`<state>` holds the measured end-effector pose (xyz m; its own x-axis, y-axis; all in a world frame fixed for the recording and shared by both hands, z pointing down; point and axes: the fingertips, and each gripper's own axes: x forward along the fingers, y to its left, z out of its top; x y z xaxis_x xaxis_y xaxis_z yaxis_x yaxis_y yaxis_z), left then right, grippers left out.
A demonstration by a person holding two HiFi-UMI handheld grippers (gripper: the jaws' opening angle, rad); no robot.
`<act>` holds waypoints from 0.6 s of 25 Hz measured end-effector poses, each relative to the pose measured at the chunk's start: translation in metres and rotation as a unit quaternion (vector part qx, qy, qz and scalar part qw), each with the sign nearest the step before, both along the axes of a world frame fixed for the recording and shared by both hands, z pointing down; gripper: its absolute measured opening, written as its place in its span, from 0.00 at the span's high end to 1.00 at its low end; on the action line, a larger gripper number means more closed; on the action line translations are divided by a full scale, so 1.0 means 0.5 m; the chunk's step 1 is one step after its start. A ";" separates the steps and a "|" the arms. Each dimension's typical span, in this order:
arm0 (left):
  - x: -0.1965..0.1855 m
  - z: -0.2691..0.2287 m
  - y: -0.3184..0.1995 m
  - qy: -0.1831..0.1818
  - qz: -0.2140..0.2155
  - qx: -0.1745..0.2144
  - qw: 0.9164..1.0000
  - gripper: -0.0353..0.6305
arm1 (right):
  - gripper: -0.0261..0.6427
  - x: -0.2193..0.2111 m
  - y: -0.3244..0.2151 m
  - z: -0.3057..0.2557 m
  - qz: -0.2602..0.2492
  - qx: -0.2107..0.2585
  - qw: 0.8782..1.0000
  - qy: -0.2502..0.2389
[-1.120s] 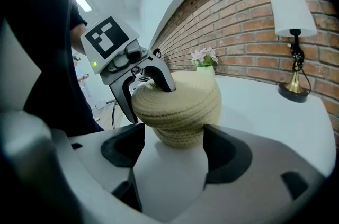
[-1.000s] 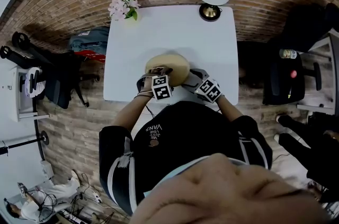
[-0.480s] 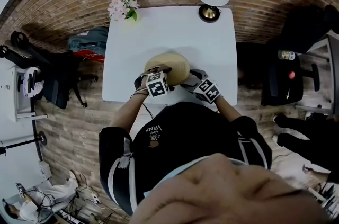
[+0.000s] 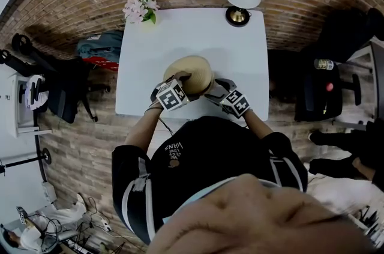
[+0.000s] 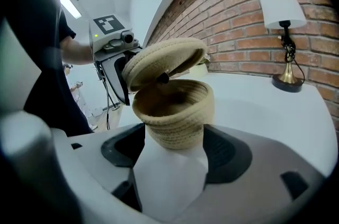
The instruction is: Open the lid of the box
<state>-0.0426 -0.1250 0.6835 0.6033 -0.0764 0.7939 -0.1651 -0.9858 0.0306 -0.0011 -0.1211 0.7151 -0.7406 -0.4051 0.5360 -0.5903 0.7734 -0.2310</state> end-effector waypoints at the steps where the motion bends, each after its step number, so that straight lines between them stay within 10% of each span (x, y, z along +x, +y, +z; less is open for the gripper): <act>1: -0.001 -0.002 -0.002 0.007 -0.006 0.001 1.000 0.39 | 0.49 0.001 0.000 0.000 0.001 -0.001 1.000 -0.001; 15: -0.035 -0.081 -0.055 0.091 -0.104 0.034 0.990 0.39 | 0.49 0.019 -0.005 -0.019 0.017 -0.011 1.000 -0.011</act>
<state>-0.0603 -0.1526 0.6430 0.7014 -0.2645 0.6619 -0.3632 -0.9316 0.0126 0.0084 -0.1235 0.7055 -0.7379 -0.4183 0.5297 -0.6110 0.7473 -0.2612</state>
